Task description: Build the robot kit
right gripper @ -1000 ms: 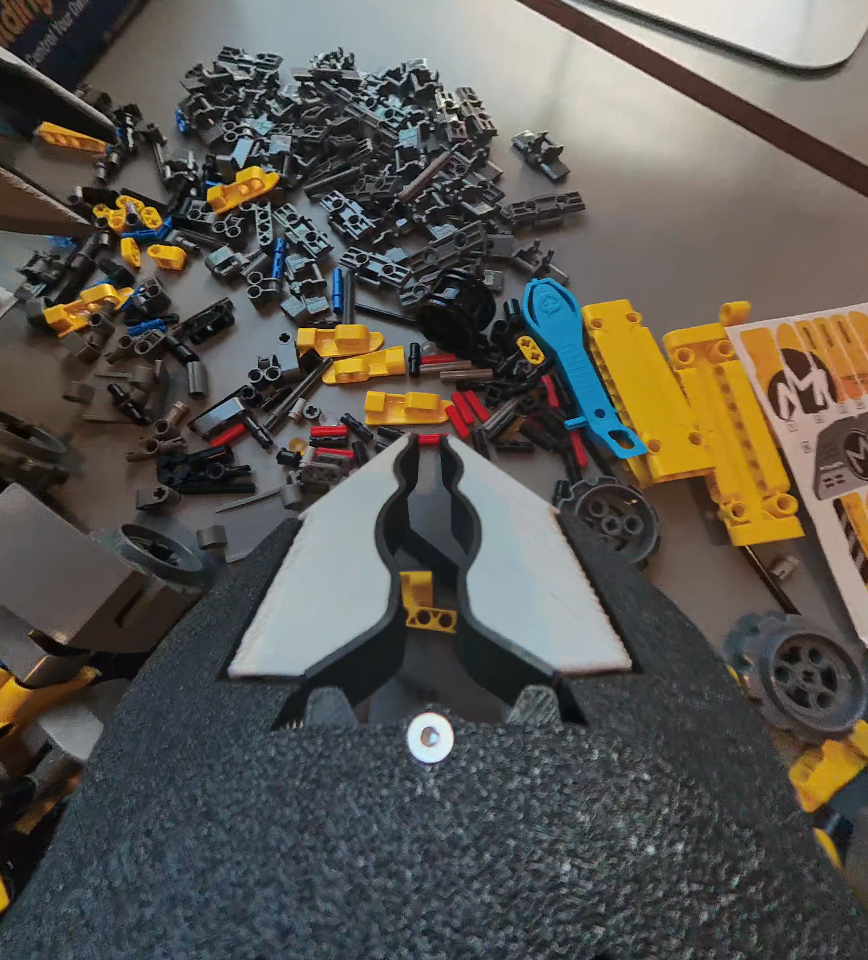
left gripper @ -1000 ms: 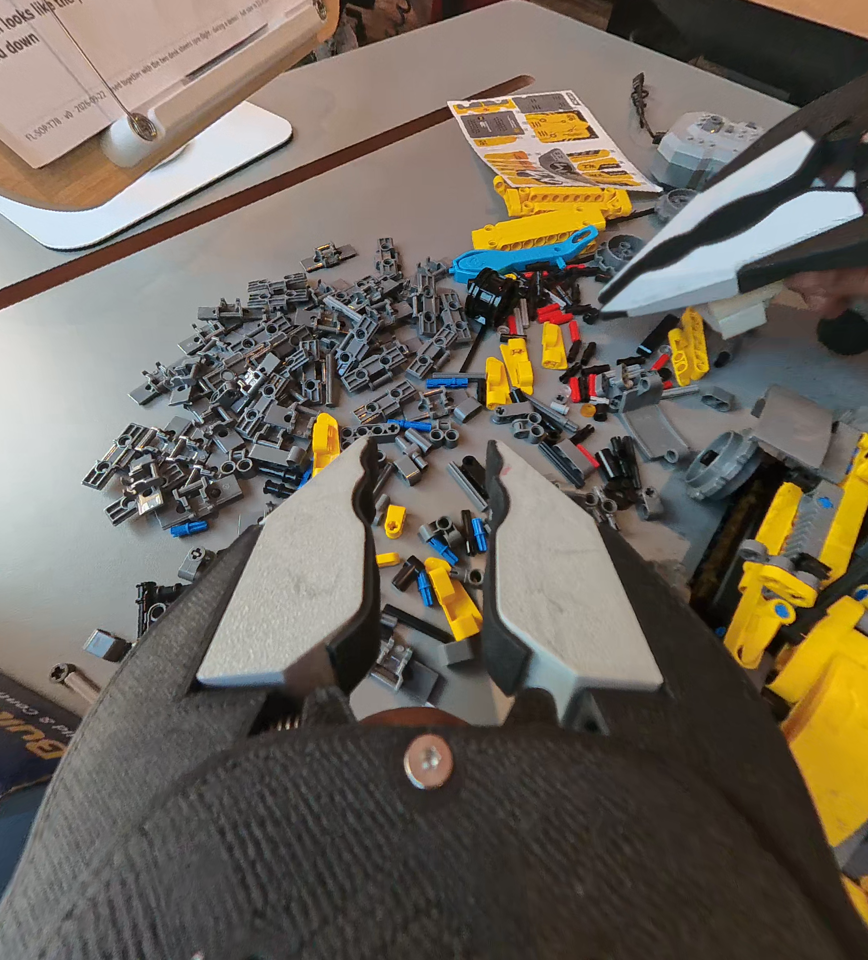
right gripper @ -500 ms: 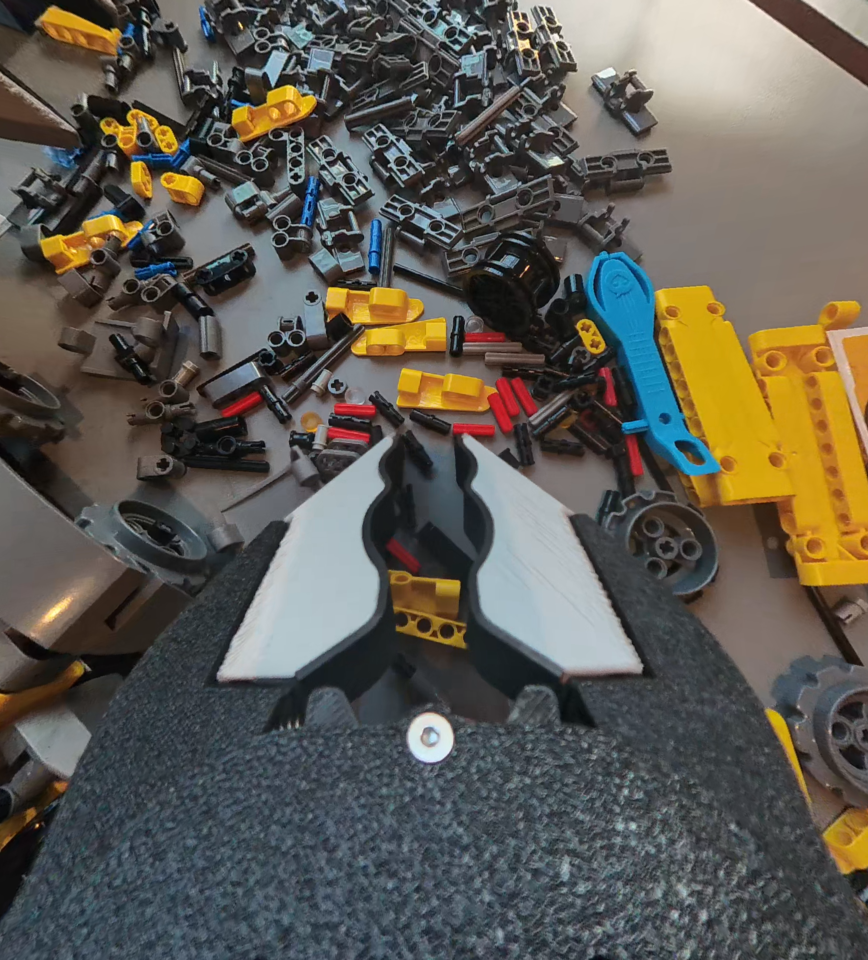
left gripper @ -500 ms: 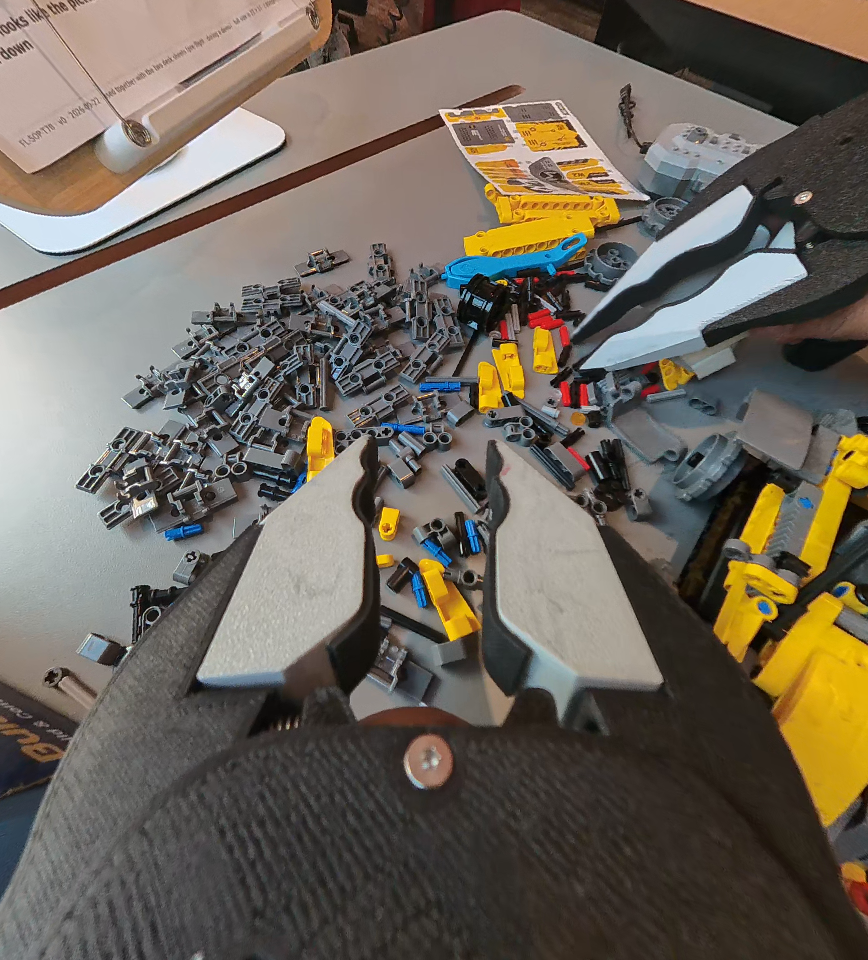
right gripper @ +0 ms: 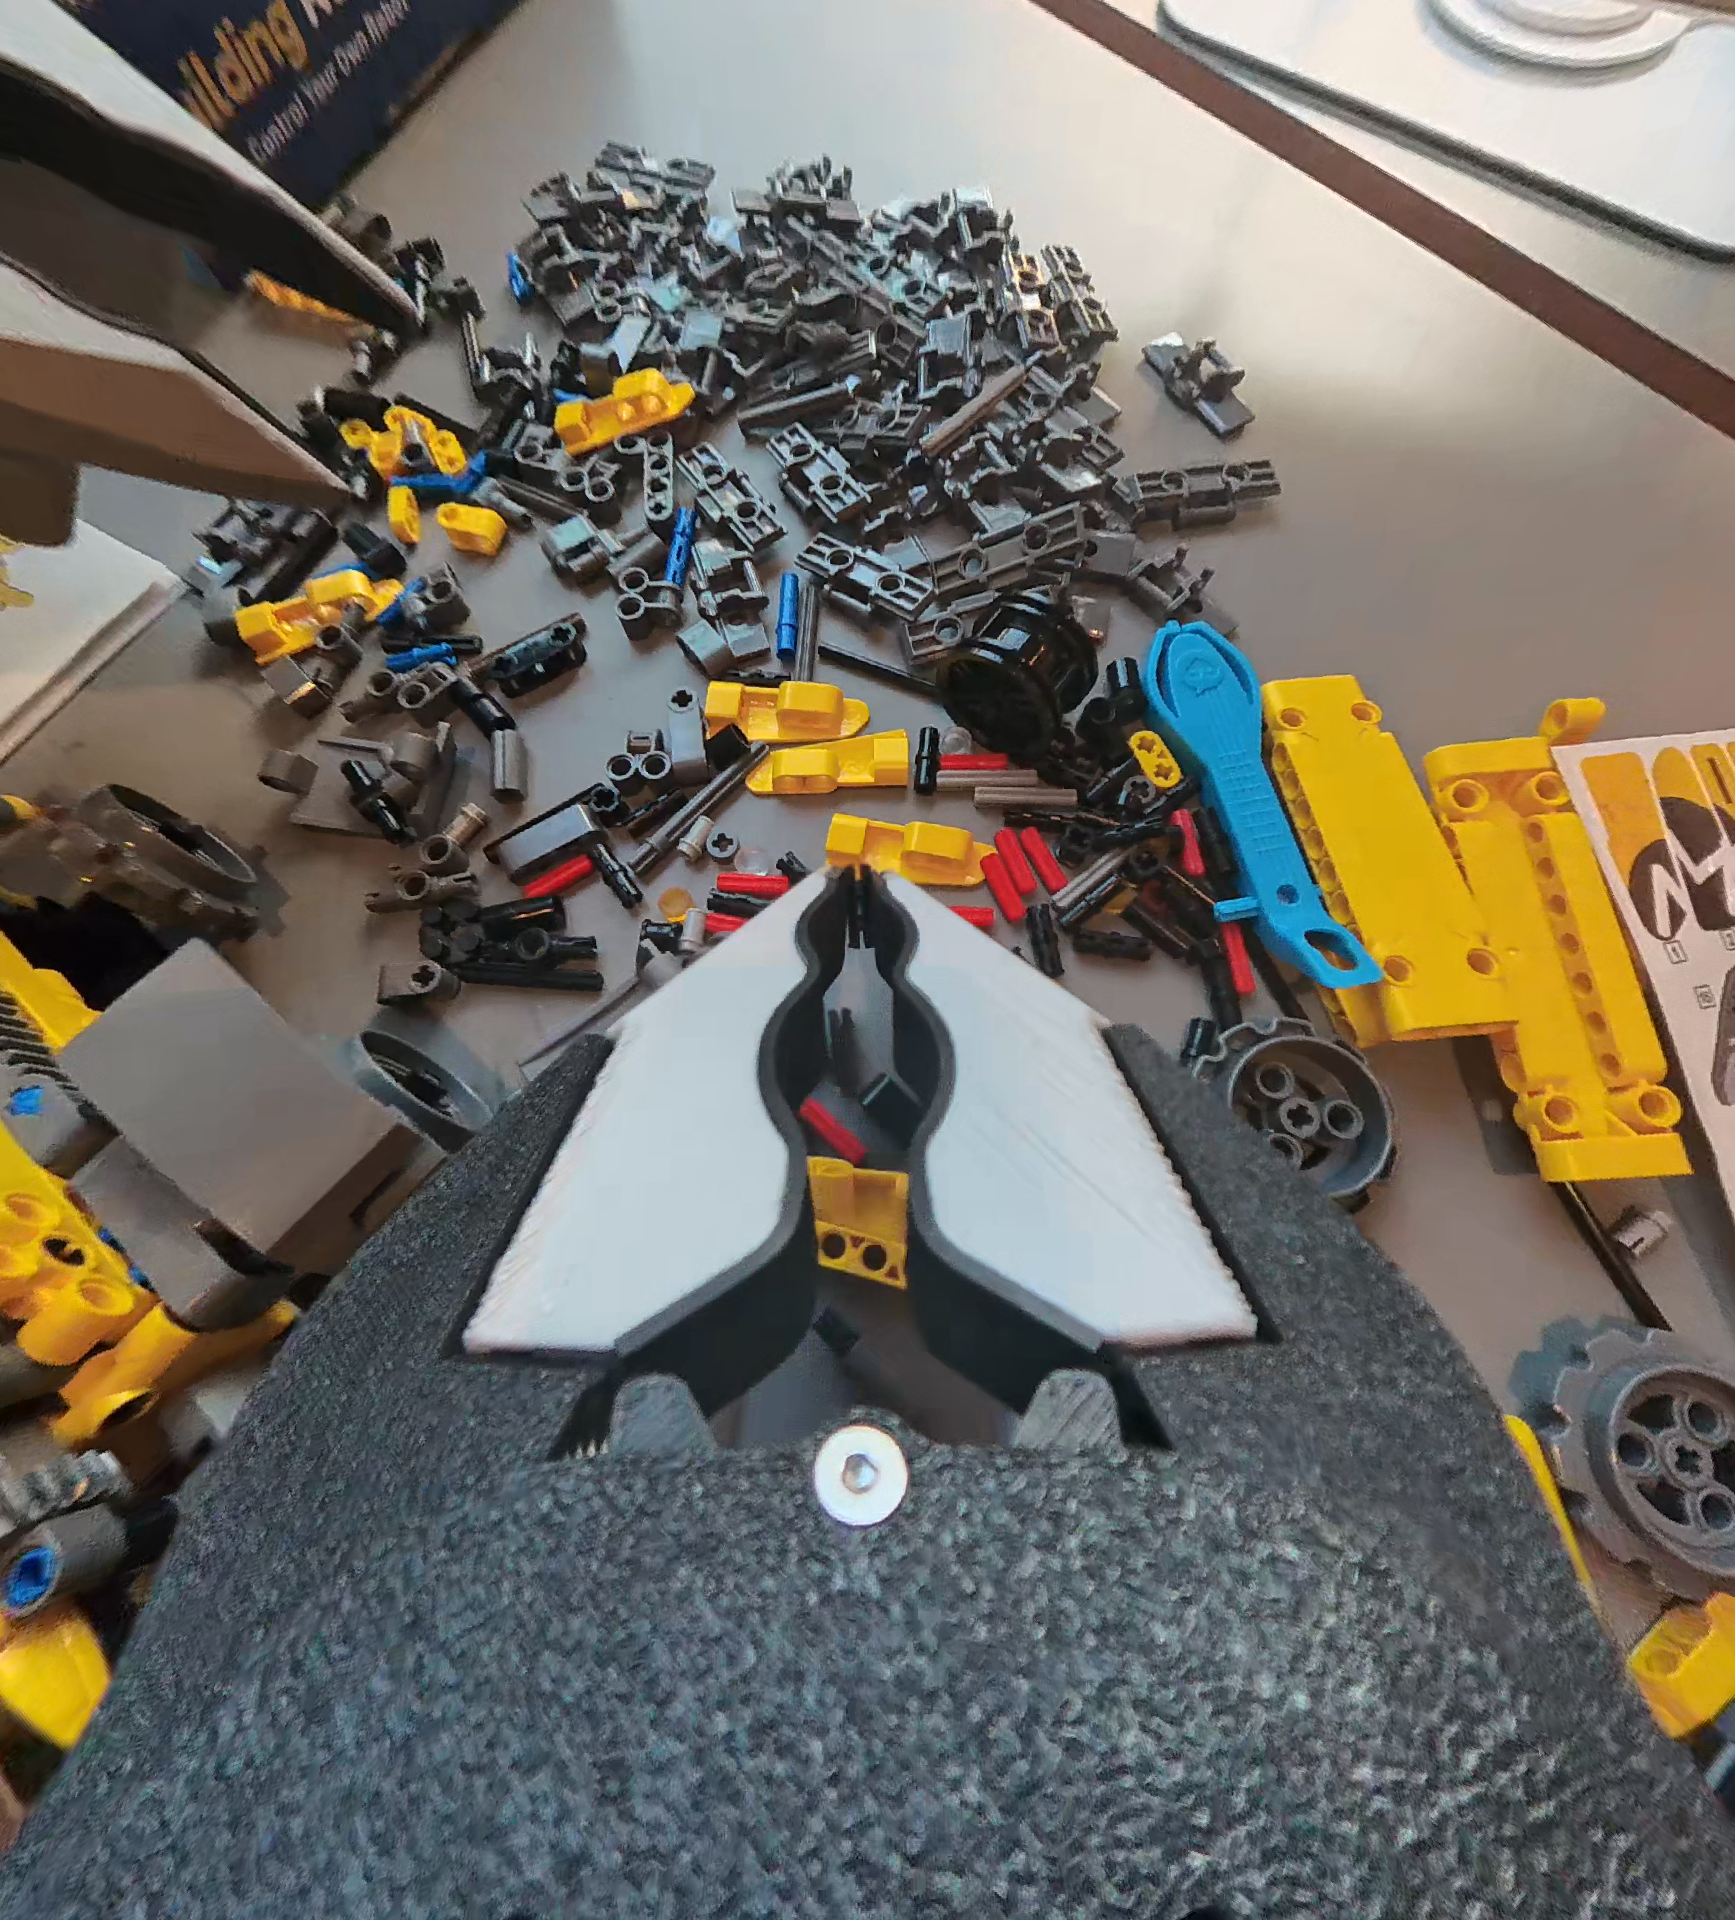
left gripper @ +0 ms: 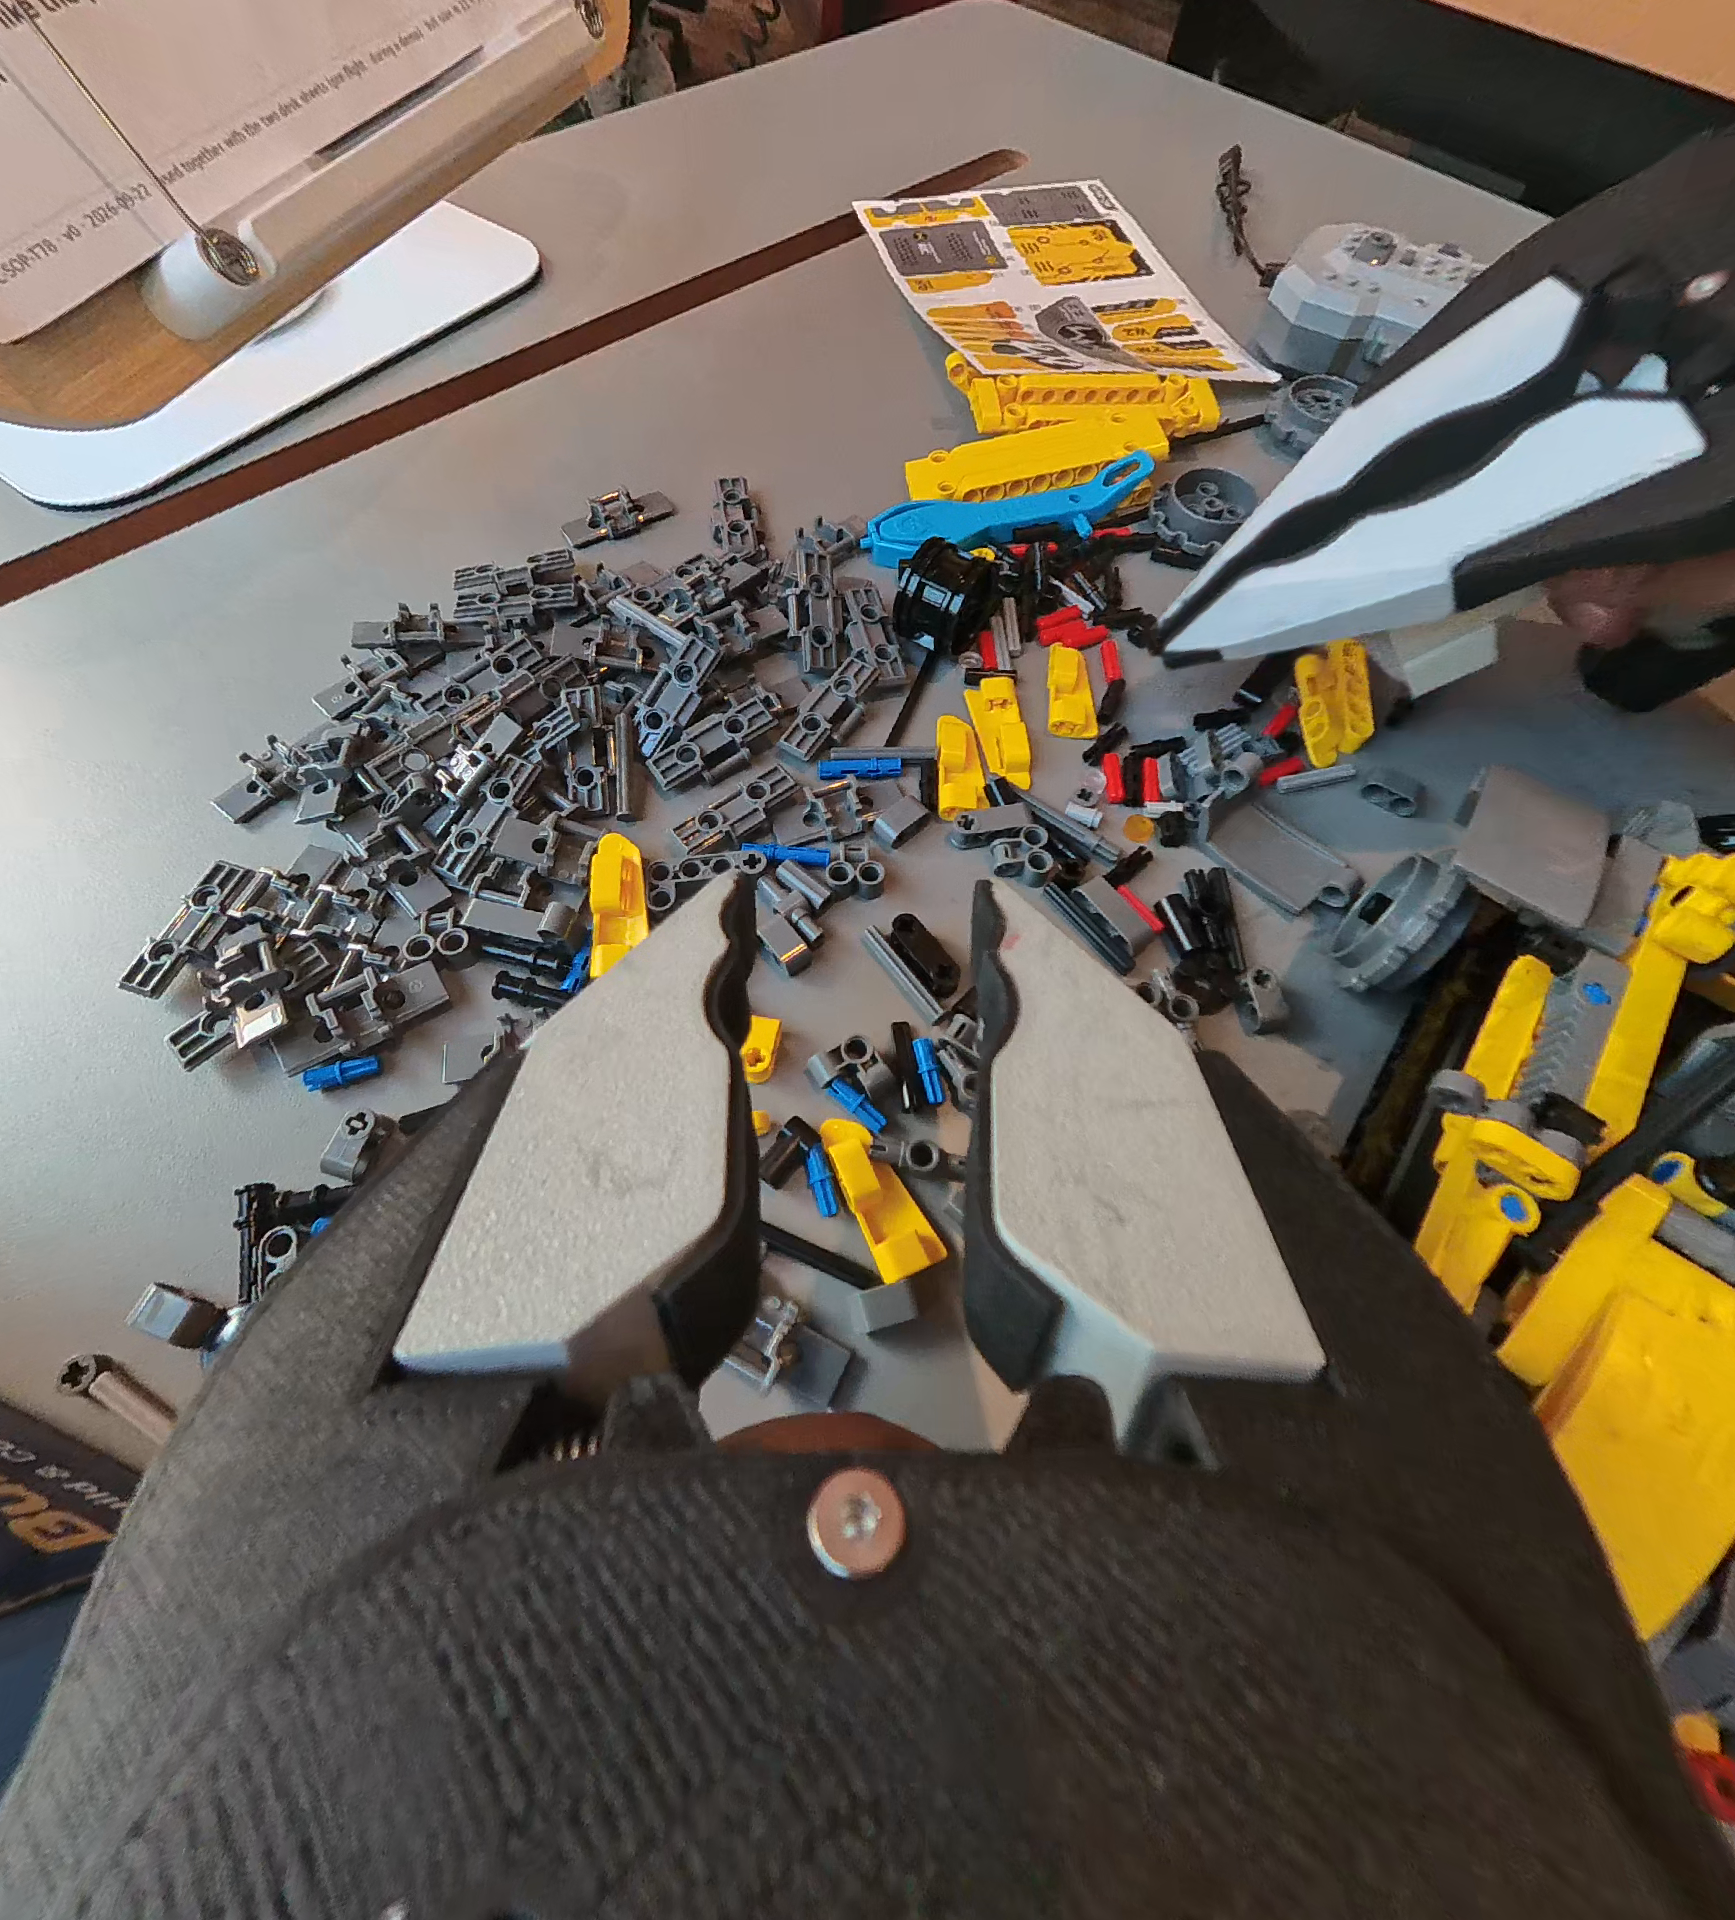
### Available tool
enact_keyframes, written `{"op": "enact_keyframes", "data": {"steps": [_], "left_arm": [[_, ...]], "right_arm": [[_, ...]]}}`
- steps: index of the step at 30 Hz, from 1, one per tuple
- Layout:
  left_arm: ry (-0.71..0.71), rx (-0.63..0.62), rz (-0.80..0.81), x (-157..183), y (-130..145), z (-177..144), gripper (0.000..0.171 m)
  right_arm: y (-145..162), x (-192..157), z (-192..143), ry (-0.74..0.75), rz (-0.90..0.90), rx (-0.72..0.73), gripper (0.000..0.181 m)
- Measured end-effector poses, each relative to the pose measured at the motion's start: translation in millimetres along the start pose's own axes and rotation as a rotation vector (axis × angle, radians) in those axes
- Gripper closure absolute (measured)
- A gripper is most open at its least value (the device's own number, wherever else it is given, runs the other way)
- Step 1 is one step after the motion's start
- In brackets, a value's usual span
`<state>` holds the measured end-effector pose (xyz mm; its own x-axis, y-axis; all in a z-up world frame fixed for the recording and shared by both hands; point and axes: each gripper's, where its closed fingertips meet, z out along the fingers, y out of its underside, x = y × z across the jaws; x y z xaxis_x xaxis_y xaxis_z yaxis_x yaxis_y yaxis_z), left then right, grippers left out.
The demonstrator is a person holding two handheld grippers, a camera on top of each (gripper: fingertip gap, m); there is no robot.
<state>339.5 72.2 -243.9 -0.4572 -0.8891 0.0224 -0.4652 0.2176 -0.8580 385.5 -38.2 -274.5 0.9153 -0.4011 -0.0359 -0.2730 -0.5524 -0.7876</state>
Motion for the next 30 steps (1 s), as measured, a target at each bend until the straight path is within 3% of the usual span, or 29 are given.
{"op": "enact_keyframes", "data": {"steps": [4,8,12,16,22,30], "left_arm": [[-0.002,0.011,0.007,-0.2,-2.6,-2.4,0.133],[-0.002,0.016,-0.010,-3.4,-3.4,-4.0,0.134],[0.032,0.039,-0.031,2.1,-8.7,-7.2,0.134],[0.025,0.042,-0.014,3.0,-9.8,-8.1,0.134],[0.029,0.036,-0.022,2.0,-6.8,-6.3,0.134],[0.025,0.025,-0.029,-1.9,-4.5,-5.5,0.134]], "right_arm": [[-7.1,4.6,-21.7,0.046,0.029,0.040,0.180],[-6.0,-3.9,-80.7,0.108,0.027,0.046,0.180],[33.7,-2.9,-148.3,0.194,0.072,-0.074,0.180],[89.5,-7.2,-189.8,0.244,0.178,-0.186,0.180],[135.3,-4.9,-187.1,0.253,0.316,-0.227,0.180],[149.6,-1.5,-167.3,0.268,0.320,-0.287,0.179]]}}
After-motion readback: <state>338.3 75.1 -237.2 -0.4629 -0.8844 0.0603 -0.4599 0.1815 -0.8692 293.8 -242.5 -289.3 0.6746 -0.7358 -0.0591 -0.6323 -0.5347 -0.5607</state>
